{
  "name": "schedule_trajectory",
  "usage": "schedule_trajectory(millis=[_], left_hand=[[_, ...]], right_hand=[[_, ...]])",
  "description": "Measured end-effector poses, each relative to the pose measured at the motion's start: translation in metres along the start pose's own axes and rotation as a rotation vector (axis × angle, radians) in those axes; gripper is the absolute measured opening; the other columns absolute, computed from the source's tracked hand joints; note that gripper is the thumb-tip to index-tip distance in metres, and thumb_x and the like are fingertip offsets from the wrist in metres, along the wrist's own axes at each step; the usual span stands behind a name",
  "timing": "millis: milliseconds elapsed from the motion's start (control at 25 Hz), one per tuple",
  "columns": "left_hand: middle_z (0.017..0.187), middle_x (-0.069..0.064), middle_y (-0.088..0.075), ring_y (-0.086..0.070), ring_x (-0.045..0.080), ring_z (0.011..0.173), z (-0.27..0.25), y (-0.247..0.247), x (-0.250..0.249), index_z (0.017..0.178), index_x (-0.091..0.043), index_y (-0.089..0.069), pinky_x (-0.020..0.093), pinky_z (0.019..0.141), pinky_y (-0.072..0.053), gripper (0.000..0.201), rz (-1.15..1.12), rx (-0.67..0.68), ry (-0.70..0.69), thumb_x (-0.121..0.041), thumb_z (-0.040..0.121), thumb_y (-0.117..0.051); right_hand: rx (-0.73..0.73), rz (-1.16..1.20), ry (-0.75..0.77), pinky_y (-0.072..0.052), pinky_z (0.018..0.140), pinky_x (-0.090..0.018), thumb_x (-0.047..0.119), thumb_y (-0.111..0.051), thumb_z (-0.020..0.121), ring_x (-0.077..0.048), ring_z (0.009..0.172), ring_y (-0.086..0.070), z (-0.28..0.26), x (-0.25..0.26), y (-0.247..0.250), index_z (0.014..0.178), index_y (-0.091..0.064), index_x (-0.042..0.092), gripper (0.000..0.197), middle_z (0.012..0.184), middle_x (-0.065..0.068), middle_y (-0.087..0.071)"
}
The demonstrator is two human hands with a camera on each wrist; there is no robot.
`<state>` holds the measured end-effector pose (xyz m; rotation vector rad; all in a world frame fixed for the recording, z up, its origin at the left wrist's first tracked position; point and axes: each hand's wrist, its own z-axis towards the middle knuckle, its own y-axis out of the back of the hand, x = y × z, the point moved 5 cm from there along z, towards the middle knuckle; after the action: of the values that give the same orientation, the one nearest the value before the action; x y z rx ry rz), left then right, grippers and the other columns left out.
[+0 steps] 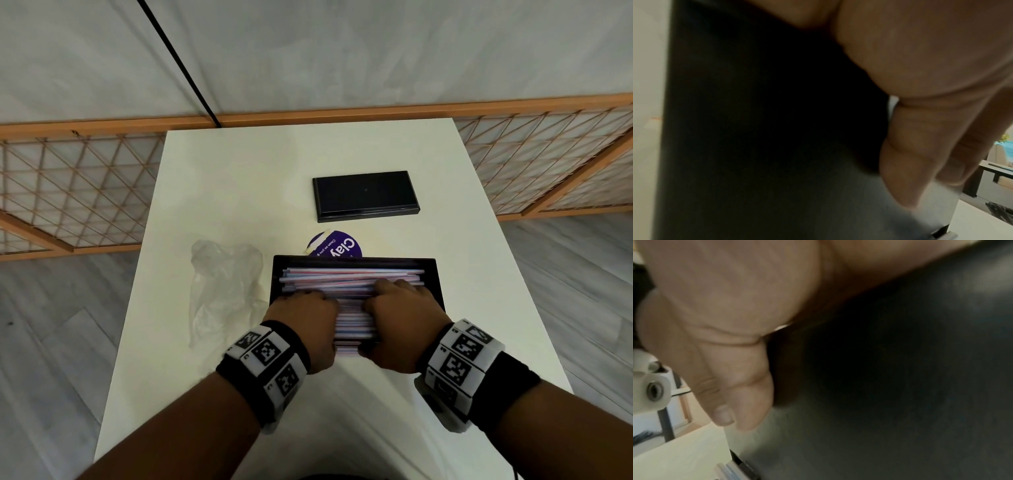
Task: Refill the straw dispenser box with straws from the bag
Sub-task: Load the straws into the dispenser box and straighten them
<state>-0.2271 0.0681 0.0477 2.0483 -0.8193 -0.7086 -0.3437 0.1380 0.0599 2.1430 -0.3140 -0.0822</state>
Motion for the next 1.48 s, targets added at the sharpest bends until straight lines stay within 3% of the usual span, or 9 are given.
schedule_trajectory(millis=[160,280,400,600,760,1000,1160,1480], left_hand=[[0.135,0.004,-0.045,-0.050,0.027,0.125,0.000,0.002,0.000,0.131,-0.024,-0.054,0.045,0.107,-0.046,0.053,0.030,0.026,0.019,-0.043,0.084,-0.067],[0.132,0.000,-0.053,-0.054,0.025,0.123,-0.002,0.002,-0.001,0.131,-0.024,-0.051,0.043,0.105,-0.046,0.051,0.011,0.010,-0.003,-0.040,0.085,-0.065],[0.130,-0.001,-0.054,-0.054,0.025,0.122,-0.003,0.000,0.001,0.128,-0.026,-0.055,0.042,0.103,-0.047,0.047,0.019,0.007,0.011,-0.041,0.084,-0.064],[0.131,0.002,-0.052,-0.052,0.026,0.123,-0.004,0.006,-0.003,0.127,-0.024,-0.055,0.043,0.104,-0.046,0.048,0.039,0.017,0.026,-0.043,0.084,-0.064],[0.126,-0.003,-0.056,-0.056,0.023,0.119,-0.010,0.014,-0.009,0.124,-0.026,-0.052,0.041,0.101,-0.048,0.045,0.028,-0.053,-0.048,-0.041,0.084,-0.066],[0.129,-0.004,-0.055,-0.055,0.024,0.121,-0.005,-0.006,-0.004,0.123,-0.028,-0.059,0.042,0.102,-0.048,0.044,0.028,0.017,-0.013,-0.047,0.084,-0.064],[0.134,-0.003,-0.051,-0.051,0.023,0.126,0.000,-0.011,-0.001,0.129,-0.028,-0.056,0.043,0.105,-0.046,0.051,0.007,0.005,-0.006,-0.047,0.082,-0.064],[0.134,-0.004,-0.053,-0.055,0.023,0.124,0.001,-0.011,-0.001,0.132,-0.027,-0.053,0.041,0.104,-0.046,0.055,-0.019,0.001,0.026,-0.047,0.082,-0.066]], right_hand=[[0.043,0.044,-0.012,-0.049,0.093,-0.035,0.056,-0.062,0.073,-0.020,0.100,-0.065,0.001,-0.001,-0.003,0.103,-0.064,0.027,0.041,0.101,0.007,-0.069],[0.043,0.042,-0.026,-0.048,0.093,-0.033,0.058,-0.062,0.073,-0.019,0.101,-0.064,0.002,-0.003,-0.004,0.103,-0.065,0.027,0.043,0.103,0.008,-0.067],[0.030,0.017,-0.011,-0.047,0.096,-0.037,0.060,-0.062,0.070,-0.023,0.106,-0.060,0.002,-0.002,-0.002,0.108,-0.065,0.027,0.049,0.111,0.004,-0.059],[0.038,0.052,-0.006,-0.054,0.088,-0.037,0.056,-0.062,0.069,-0.020,0.097,-0.067,0.001,0.000,0.000,0.104,-0.064,0.029,0.044,0.099,0.008,-0.070],[0.004,0.029,0.034,-0.048,0.094,-0.037,0.055,-0.062,0.073,-0.022,0.105,-0.063,-0.006,0.003,0.010,0.110,-0.061,0.030,0.045,0.109,0.007,-0.064],[0.024,0.019,-0.019,-0.052,0.088,-0.034,0.053,-0.056,0.074,-0.021,0.097,-0.067,-0.005,0.002,0.000,0.101,-0.066,0.027,0.040,0.100,0.006,-0.069],[-0.011,-0.007,-0.013,-0.045,0.095,-0.039,0.056,-0.057,0.075,-0.024,0.111,-0.055,-0.006,0.003,-0.003,0.108,-0.066,0.030,0.043,0.117,0.004,-0.054],[0.042,0.024,-0.055,-0.043,0.099,-0.038,0.057,-0.057,0.072,-0.022,0.109,-0.061,-0.004,0.002,-0.009,0.110,-0.061,0.030,0.047,0.115,0.007,-0.060]])
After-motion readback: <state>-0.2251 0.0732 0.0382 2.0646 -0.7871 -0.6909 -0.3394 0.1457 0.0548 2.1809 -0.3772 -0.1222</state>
